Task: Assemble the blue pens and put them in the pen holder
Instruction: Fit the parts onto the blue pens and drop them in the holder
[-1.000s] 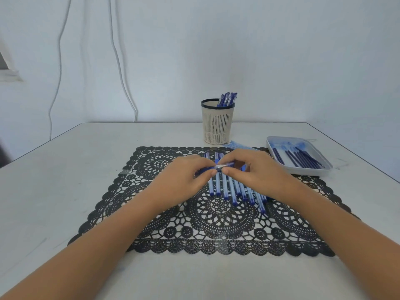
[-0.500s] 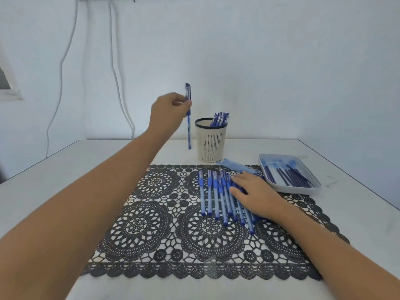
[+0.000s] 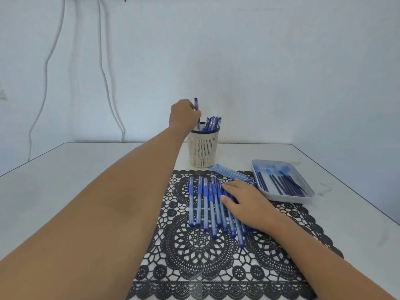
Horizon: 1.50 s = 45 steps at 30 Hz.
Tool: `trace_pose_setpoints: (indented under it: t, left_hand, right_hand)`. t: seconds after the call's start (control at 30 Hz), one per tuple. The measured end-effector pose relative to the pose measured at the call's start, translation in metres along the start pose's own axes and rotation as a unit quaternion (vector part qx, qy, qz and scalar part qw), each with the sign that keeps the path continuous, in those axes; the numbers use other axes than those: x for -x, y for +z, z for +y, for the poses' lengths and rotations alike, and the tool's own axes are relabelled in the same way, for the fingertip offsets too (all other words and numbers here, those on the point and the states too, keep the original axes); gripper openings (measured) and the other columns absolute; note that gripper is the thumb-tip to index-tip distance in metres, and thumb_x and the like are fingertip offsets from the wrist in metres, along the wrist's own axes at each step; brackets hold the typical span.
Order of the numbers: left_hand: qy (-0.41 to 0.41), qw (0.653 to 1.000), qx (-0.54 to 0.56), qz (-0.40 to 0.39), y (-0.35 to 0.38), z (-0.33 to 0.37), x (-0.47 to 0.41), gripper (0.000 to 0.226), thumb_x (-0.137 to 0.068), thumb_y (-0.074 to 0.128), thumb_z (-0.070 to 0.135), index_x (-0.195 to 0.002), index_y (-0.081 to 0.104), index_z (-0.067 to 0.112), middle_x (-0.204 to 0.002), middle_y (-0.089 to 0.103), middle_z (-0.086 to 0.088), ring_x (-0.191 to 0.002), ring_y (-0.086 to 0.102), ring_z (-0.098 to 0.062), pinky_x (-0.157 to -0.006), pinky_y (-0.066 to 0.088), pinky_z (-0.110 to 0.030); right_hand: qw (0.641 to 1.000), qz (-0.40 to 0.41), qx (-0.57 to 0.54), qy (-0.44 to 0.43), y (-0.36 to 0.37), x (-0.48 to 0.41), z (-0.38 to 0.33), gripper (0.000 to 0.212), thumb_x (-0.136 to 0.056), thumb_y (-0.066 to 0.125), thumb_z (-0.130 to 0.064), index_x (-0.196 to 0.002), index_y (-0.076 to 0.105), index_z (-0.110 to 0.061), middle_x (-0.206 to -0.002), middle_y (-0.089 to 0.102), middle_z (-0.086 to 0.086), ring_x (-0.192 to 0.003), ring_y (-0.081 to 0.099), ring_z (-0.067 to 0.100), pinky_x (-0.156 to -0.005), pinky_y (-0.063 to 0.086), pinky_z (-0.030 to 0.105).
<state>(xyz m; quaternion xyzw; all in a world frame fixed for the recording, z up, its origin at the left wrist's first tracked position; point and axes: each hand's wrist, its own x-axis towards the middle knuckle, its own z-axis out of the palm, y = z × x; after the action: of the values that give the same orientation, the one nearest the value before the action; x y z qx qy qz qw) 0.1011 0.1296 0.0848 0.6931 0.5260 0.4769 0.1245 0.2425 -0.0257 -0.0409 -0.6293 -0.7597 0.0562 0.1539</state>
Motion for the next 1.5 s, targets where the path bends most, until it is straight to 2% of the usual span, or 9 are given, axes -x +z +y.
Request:
trace_pose_setpoints:
  t: [0.23, 0.37, 0.53, 0.63, 0.83, 0.93, 1.03, 1.2, 1.5]
  left_hand:
    - [0.015, 0.999, -0.03, -0.007, -0.001, -0.01, 0.016, 0.027, -0.086, 0.055, 0.027, -0.107, 0.062, 0.011, -0.11, 0.061, 0.0, -0.095, 0.054, -0.013, -0.076, 0.037, -0.022]
    - [0.026, 0.997, -0.059, -0.03, -0.012, -0.021, 0.053, 0.021, -0.089, 0.051, 0.025, -0.102, 0.063, 0.013, -0.098, 0.059, 0.002, -0.082, 0.055, -0.013, -0.072, 0.04, -0.025]
    - [-0.003, 0.967, -0.154, -0.204, -0.014, -0.049, 0.107, 0.018, -0.088, 0.052, 0.026, -0.092, 0.061, 0.011, -0.096, 0.065, -0.004, -0.078, 0.062, -0.017, -0.076, 0.053, -0.034]
    - [-0.023, 0.935, -0.211, -0.283, -0.009, -0.057, 0.125, 0.023, -0.087, 0.052, 0.031, -0.086, 0.056, 0.009, -0.08, 0.058, -0.004, -0.067, 0.052, -0.017, -0.062, 0.044, -0.026]
    - [-0.038, 0.922, -0.256, -0.288, -0.012, -0.056, 0.132, 0.039, -0.083, 0.053, 0.026, -0.055, 0.029, 0.015, -0.052, 0.028, 0.002, -0.046, 0.025, -0.013, -0.045, 0.023, -0.024]
    - [-0.039, 0.93, -0.242, -0.276, -0.017, -0.056, 0.133, 0.038, -0.084, 0.053, 0.023, -0.055, 0.031, 0.014, -0.05, 0.028, 0.003, -0.044, 0.024, -0.012, -0.044, 0.023, -0.022]
    - [-0.065, 0.946, -0.196, -0.25, -0.026, -0.06, 0.133, 0.035, -0.085, 0.05, 0.022, -0.056, 0.035, 0.012, -0.051, 0.032, 0.001, -0.044, 0.027, -0.013, -0.046, 0.026, -0.023]
    - [-0.126, 0.962, -0.101, -0.221, -0.047, -0.065, 0.143, 0.022, -0.09, 0.049, 0.021, -0.08, 0.058, 0.004, -0.068, 0.06, -0.01, -0.05, 0.054, -0.017, -0.051, 0.049, -0.023]
    - [-0.13, 0.975, -0.032, -0.175, -0.055, -0.072, 0.159, 0.016, -0.089, 0.052, 0.024, -0.09, 0.061, 0.011, -0.074, 0.065, 0.003, -0.052, 0.053, -0.008, -0.047, 0.041, -0.018]
  right_hand:
    - [1.0, -0.005, -0.001, -0.002, -0.002, 0.001, 0.0, 0.049, -0.099, 0.033, -0.04, -0.144, 0.031, -0.019, -0.15, 0.029, -0.005, -0.14, 0.017, 0.012, -0.116, 0.013, 0.035]
    - [1.0, -0.008, -0.003, 0.0, -0.001, 0.0, 0.001, 0.05, -0.098, 0.033, -0.04, -0.144, 0.032, -0.019, -0.15, 0.03, -0.004, -0.141, 0.016, 0.013, -0.116, 0.015, 0.035]
    - [1.0, -0.007, -0.007, 0.003, 0.0, 0.0, -0.001, 0.05, -0.098, 0.034, -0.04, -0.143, 0.033, -0.019, -0.15, 0.031, -0.003, -0.141, 0.018, 0.014, -0.116, 0.016, 0.035]
    - [1.0, -0.006, -0.006, 0.002, 0.0, 0.001, 0.0, 0.05, -0.098, 0.035, -0.04, -0.143, 0.033, -0.018, -0.149, 0.032, -0.002, -0.14, 0.019, 0.014, -0.115, 0.017, 0.033]
    - [1.0, 0.004, -0.026, 0.002, -0.004, 0.003, -0.004, 0.046, -0.098, 0.035, -0.038, -0.14, 0.039, -0.018, -0.147, 0.036, -0.002, -0.136, 0.029, 0.013, -0.11, 0.021, 0.026]
    - [0.997, 0.06, -0.043, 0.02, -0.011, 0.004, -0.007, 0.04, -0.099, 0.036, -0.032, -0.131, 0.051, -0.014, -0.136, 0.048, 0.003, -0.123, 0.043, 0.015, -0.101, 0.032, 0.026]
    - [0.988, 0.137, 0.024, 0.066, -0.022, 0.005, -0.008, 0.031, -0.098, 0.038, -0.024, -0.106, 0.063, -0.009, -0.104, 0.059, 0.009, -0.089, 0.055, 0.021, -0.075, 0.041, 0.029]
    - [0.979, 0.052, 0.129, 0.149, -0.024, 0.009, -0.012, 0.032, -0.093, 0.043, -0.012, -0.062, 0.04, -0.013, -0.064, 0.045, 0.0, -0.054, 0.042, 0.011, -0.044, 0.027, 0.022]
    - [0.978, 0.011, 0.144, 0.149, -0.021, 0.014, -0.018, 0.034, -0.098, 0.033, -0.03, -0.113, 0.057, -0.011, -0.107, 0.061, 0.01, -0.097, 0.055, 0.024, -0.086, 0.044, 0.034]
